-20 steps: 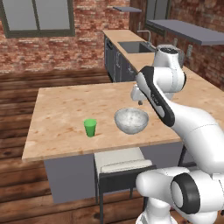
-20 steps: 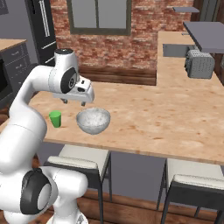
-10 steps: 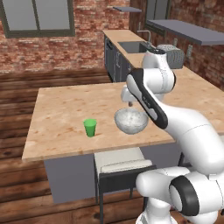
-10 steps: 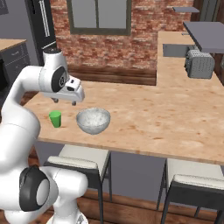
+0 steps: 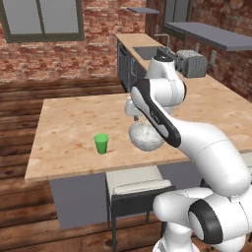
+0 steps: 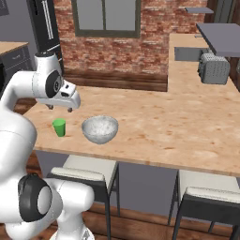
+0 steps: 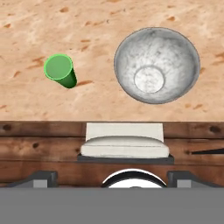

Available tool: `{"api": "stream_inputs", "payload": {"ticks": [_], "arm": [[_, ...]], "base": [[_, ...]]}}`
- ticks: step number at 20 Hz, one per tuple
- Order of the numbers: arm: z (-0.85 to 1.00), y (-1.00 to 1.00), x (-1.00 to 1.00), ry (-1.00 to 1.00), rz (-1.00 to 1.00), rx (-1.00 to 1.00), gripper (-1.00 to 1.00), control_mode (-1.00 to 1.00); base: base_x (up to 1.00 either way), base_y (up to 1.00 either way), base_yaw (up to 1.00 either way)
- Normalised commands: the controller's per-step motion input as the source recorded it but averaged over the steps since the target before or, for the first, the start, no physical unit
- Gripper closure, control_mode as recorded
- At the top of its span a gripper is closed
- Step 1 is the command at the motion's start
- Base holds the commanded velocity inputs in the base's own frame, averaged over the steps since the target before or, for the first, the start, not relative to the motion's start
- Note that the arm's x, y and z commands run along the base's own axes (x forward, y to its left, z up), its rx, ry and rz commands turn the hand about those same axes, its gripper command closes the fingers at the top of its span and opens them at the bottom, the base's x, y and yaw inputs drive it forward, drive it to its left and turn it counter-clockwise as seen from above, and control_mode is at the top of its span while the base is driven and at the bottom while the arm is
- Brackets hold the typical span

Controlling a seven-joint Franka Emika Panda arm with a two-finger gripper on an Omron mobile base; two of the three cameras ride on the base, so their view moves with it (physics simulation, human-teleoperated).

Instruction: Place the cup inside the bowl on the dining table and move the bowl to any counter.

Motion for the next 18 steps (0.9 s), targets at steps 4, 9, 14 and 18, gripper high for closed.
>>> {"api": "stream_inputs", "payload": {"ticks": [4,9,14,18], "arm": [[0.00,0.31,0.04,0.00,-0.01,0.00,-1.00,-1.00],[0.00,0.32,0.09,0.00,0.00,0.01,-1.00,-1.00],[0.00,0.30,0.10,0.00,0.00,0.01,-1.00,-1.00],[0.00,0.21,0.13,-0.01,0.00,0.03,-1.00,-1.00]], "base": [[0.00,0.00,0.00],[0.00,0.00,0.00],[0.00,0.00,0.00],[0.00,0.00,0.00]]}}
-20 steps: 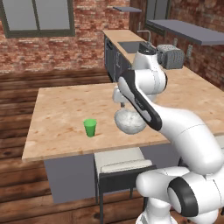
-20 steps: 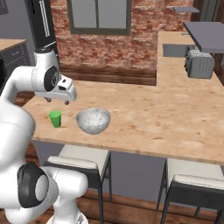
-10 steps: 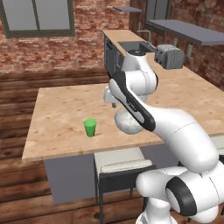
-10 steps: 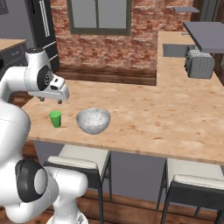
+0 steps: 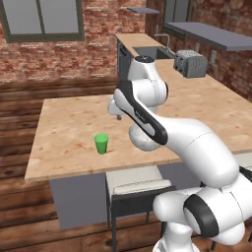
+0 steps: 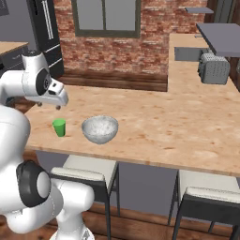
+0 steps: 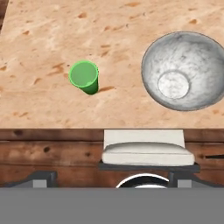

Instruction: Place the cup inside the bowl on the dining table and move the bowl to any counter.

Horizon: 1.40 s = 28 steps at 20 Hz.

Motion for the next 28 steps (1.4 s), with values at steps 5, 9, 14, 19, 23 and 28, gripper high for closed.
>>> {"api": "stream_inputs", "payload": {"ticks": [5,9,14,19,23,28], "arm": [[0.00,0.21,0.17,-0.03,0.00,0.03,-1.00,-1.00],[0.00,0.24,0.18,-0.03,0.00,0.01,-1.00,-1.00],[0.00,0.29,0.24,0.00,0.00,0.00,-1.00,-1.00],[0.00,0.23,0.33,0.00,-0.02,0.00,-1.00,-1.00],[0.00,0.15,0.32,0.00,-0.03,0.00,-1.00,-1.00],[0.00,0.12,0.28,0.00,-0.02,0.00,-1.00,-1.00]], "base": [[0.00,0.00,0.00],[0.00,0.00,0.00],[0.00,0.00,0.00],[0.00,0.00,0.00],[0.00,0.00,0.00],[0.00,0.00,0.00]]}}
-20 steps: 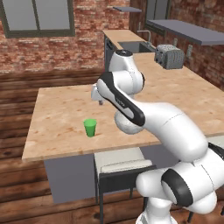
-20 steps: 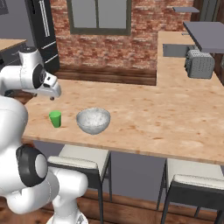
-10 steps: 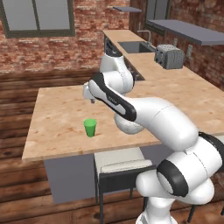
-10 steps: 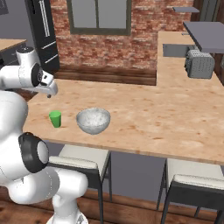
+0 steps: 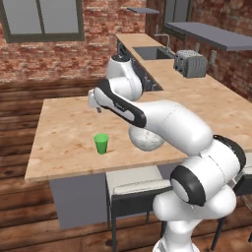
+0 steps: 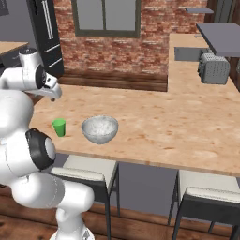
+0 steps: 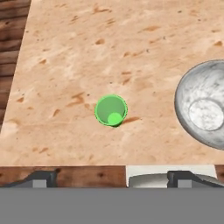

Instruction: Place the cup inside the bowl on the dining table and move the bowl to any counter.

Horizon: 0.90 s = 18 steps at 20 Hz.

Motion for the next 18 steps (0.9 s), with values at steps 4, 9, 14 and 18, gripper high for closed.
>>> {"api": "stream_inputs", "payload": {"ticks": [4,9,14,18], "arm": [[-0.01,0.21,0.23,0.00,0.00,0.00,-1.00,-1.00],[-0.02,0.24,0.15,0.00,0.00,0.00,-1.00,-1.00],[-0.05,0.21,0.16,0.00,0.00,0.00,-1.00,-1.00],[-0.11,0.13,0.20,0.00,0.00,0.00,-1.00,-1.00]], "base": [[0.00,0.00,0.00],[0.00,0.00,0.00],[0.00,0.00,0.00],[0.00,0.00,0.00]]}}
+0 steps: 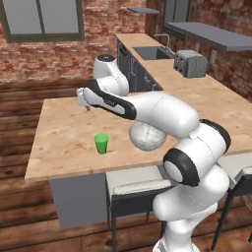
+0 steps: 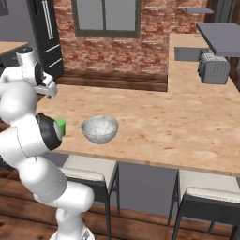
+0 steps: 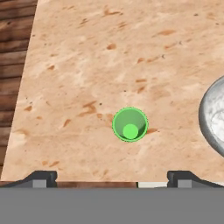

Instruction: Place the cup inside the bowl on the dining table and move the bowl to any counter.

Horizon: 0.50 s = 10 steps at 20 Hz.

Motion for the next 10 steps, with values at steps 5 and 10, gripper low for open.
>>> {"api": "stream_inputs", "payload": {"ticks": [5,10], "arm": [[-0.12,0.02,0.08,0.00,0.00,0.00,-1.00,-1.00],[-0.18,0.00,0.07,0.00,0.00,0.00,-1.00,-1.00]], "base": [[0.00,0.00,0.00],[0.00,0.00,0.00]]}}
